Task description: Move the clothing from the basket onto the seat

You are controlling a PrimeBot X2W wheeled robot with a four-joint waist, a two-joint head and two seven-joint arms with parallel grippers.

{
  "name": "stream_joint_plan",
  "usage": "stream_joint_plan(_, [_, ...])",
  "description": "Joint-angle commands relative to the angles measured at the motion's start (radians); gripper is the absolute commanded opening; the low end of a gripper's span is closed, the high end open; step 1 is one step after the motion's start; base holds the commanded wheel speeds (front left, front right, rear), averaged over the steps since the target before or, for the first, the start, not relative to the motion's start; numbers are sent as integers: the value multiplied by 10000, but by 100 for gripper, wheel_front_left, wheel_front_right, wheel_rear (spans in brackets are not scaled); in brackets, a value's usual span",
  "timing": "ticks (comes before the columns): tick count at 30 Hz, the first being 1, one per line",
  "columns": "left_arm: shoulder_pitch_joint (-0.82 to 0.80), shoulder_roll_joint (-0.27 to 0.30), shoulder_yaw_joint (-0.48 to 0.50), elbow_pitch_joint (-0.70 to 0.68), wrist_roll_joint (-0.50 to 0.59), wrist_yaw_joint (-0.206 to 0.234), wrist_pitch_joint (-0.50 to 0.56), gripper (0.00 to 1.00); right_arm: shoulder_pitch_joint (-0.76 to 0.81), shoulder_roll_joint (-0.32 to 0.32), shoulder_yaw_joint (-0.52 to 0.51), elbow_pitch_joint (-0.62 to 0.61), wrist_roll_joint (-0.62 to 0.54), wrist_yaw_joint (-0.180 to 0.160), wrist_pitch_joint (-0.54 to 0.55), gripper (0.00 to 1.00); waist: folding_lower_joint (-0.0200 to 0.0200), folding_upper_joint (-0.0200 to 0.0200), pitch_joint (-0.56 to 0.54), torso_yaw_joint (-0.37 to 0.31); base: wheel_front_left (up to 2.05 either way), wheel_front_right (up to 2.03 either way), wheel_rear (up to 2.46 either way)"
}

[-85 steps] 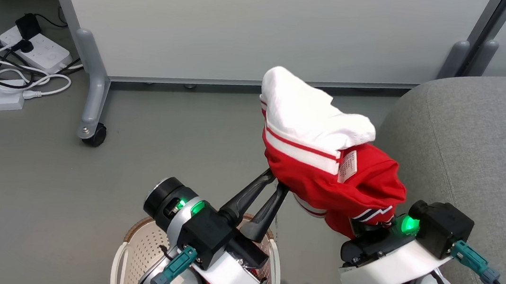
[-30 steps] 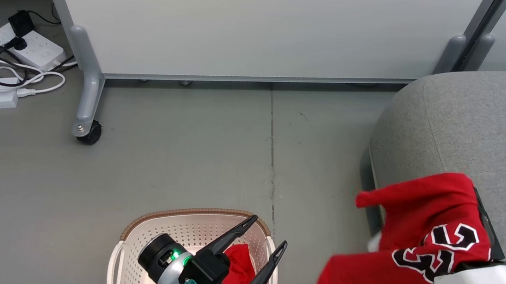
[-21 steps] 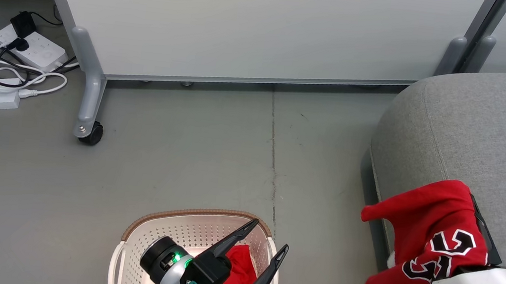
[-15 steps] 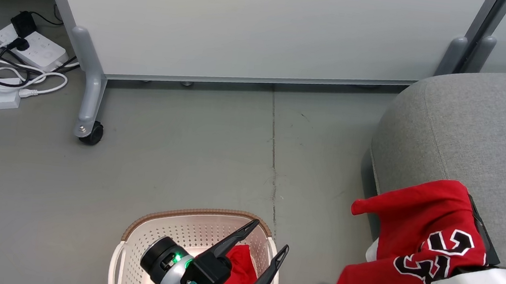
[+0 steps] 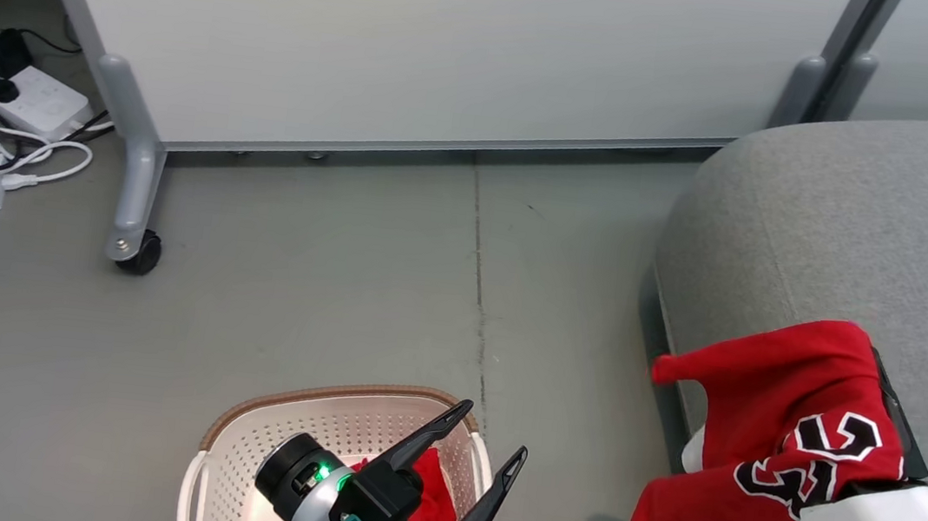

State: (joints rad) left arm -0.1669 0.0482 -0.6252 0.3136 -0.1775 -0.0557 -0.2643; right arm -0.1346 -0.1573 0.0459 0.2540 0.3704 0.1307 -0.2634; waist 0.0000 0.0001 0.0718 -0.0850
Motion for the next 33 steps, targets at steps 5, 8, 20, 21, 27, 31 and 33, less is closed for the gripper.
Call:
stream_joint_plan(5, [-60,41,55,-24,49,12,-5,100,-167,-118,-137,-138,83,2,-20,0,0,-1,89,-634,0,0,0])
stream_joint_plan(8, [-129,41,82,-33,104,2,-5,100,-198,-121,-159,-220,71,2,-20,0,0,-1,155,-1069,0,0,0])
stream_joint_plan(20, [-372,41,-10,-25,186,-95,-3,100,-76,-63,-259,-433,33,2,-20,0,0,-1,479,-2937,0,0,0])
stream_joint_plan(21, [-391,43,-5,-24,180,-95,-5,100,-56,-58,-263,-441,34,2,-20,0,0,-1,497,-3083,0,0,0])
stream_joint_plan(27, [-414,41,-72,38,202,-125,-5,100,27,61,-386,-351,63,2,-20,0,0,-1,550,-3881,0,0,0])
stream_joint_plan(31, [-472,41,-171,40,224,-153,-3,100,182,155,-604,-381,96,2,-20,0,0,-1,618,-4232,0,0,0])
stream_joint_plan(33, [-570,44,-258,85,251,-226,-3,100,226,232,-772,-449,58,2,-20,0,0,-1,696,-4289,0,0,0])
